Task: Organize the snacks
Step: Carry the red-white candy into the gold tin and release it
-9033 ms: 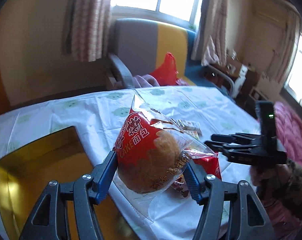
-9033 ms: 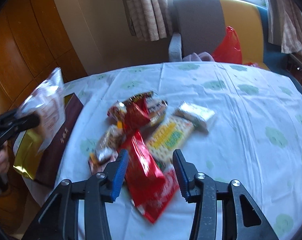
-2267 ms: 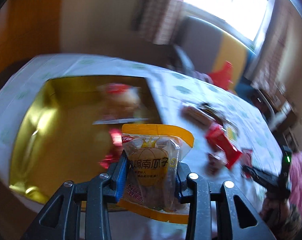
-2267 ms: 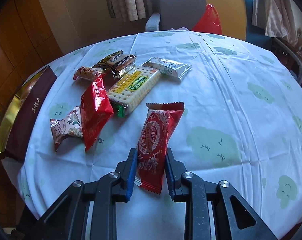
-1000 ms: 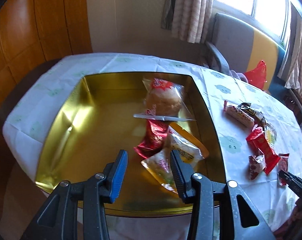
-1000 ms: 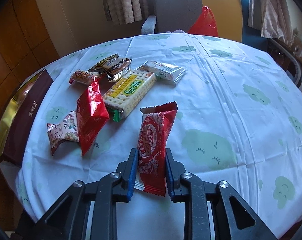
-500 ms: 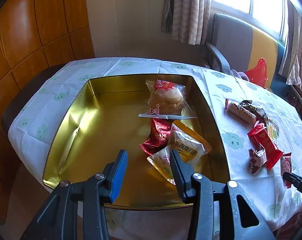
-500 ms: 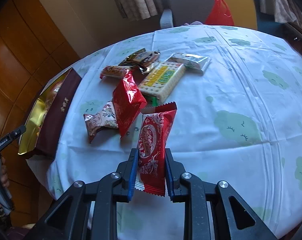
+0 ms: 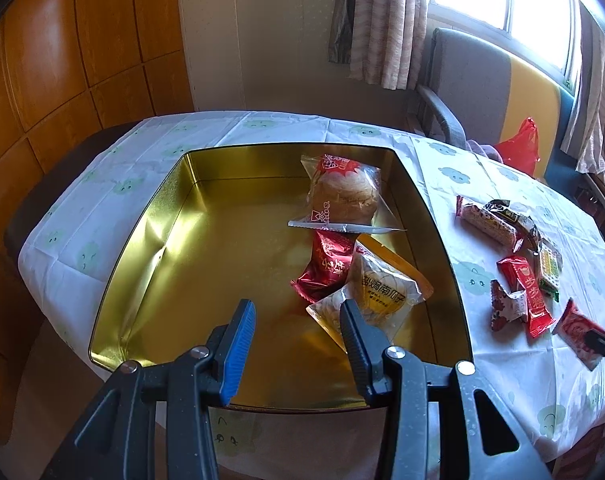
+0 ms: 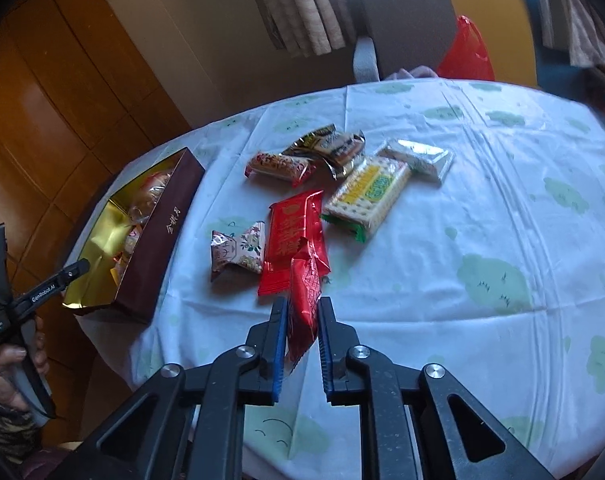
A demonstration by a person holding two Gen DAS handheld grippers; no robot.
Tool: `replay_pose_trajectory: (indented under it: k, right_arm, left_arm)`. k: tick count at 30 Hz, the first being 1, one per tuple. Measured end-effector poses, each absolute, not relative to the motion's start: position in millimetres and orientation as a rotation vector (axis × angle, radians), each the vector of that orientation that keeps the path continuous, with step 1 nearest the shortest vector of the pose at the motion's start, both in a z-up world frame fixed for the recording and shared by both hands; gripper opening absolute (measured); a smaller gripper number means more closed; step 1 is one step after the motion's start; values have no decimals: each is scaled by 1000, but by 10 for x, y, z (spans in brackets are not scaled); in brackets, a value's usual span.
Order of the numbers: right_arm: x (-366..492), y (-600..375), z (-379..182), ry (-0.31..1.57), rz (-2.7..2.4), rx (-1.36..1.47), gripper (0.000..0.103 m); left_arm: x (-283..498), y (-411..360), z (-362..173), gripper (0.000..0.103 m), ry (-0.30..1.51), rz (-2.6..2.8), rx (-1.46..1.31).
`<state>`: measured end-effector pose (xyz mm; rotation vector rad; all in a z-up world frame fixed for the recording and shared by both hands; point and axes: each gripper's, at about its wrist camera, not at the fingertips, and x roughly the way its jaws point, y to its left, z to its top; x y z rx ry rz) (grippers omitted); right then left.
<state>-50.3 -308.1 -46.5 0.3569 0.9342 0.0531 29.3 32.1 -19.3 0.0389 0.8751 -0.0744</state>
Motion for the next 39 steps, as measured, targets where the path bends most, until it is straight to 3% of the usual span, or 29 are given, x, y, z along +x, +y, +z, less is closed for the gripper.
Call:
replay_pose_trajectory:
  k: [5,6,9,13,18,19,20,22,31,39]
  right_arm:
    - [-472,-3177,-641,989,37,401,20]
    - [-469,-3205,-662,1001,34,415,24]
    - [-482,-3226,-687,1023,36,384,61]
    - [-450,-3147,-654,1045,31,225,68]
    - [-267,-3051,-794,1084,52,131,68]
    - [-229,-3020,-867,1113,68,121,64]
    - [-210,-2963,-929,1133,63,81,56]
    - [-231,-2851,-898,1100,61,-11,29]
    - [-195,-2803,-450,1006,85,91,28]
    - [185,-2141,-131,938,347,241,28]
  left_arm:
    - [285,330,-200,45,877,-77,39]
    - [288,331,-204,45,879,-77,36]
    - [296,325,-211,45,881,-77,39]
    - [294,311,-228,45,886,-78,40]
    - [280,283,-246,45,894,-85,49]
    - [276,289,-242,45,891,-85,49]
    - [276,301,-236,45,888,-81,49]
    - [286,336,-223,45,880,-63,52]
    - [320,533,-189,45,849,14,45]
    - [296,640,-168,45,836,34,36]
